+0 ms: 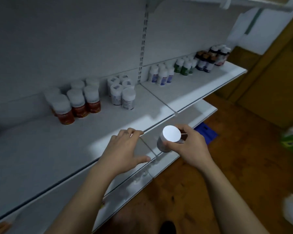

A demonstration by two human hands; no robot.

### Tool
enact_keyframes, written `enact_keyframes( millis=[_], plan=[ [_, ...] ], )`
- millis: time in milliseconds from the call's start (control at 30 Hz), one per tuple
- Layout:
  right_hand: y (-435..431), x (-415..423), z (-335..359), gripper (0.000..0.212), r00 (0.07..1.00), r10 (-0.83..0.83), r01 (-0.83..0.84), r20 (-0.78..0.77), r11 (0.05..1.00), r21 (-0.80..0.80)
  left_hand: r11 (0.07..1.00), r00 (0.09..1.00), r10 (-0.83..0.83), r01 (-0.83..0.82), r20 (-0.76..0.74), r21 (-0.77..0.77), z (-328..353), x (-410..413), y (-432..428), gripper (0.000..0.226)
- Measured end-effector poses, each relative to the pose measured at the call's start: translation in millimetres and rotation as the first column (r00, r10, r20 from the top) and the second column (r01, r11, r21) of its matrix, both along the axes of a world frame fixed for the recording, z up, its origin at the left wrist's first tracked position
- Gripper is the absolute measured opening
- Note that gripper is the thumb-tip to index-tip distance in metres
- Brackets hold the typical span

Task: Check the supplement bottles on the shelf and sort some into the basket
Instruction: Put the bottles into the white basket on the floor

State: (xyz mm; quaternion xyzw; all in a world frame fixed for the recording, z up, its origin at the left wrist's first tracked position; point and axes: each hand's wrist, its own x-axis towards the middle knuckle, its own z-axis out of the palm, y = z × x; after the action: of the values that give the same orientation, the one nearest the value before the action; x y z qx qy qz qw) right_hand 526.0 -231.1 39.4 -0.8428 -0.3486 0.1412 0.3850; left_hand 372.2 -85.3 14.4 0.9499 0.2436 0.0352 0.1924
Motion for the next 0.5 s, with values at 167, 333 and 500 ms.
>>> enact_keyframes(
  millis=[167,333,500],
  plan=[
    [-58,55,2,0.048,0.975,-0.221,0.221,-0.013,0.974,0.039,0.979,0.981,-0.195,0.195,-0.004,0.056,19,89,-28,0.081],
    [-125,114,5,0.05,0.917,-0.399,0.398,0.016,0.916,0.055,0.928,0.929,-0.369,0.37,-0.042,0.04,38,184,-81,0.082],
    [-199,169,8,0.056,0.836,-0.546,0.543,0.057,0.838,0.059,0.86,0.862,-0.506,0.507,-0.033,0.051,44,271,-144,0.081]
  ],
)
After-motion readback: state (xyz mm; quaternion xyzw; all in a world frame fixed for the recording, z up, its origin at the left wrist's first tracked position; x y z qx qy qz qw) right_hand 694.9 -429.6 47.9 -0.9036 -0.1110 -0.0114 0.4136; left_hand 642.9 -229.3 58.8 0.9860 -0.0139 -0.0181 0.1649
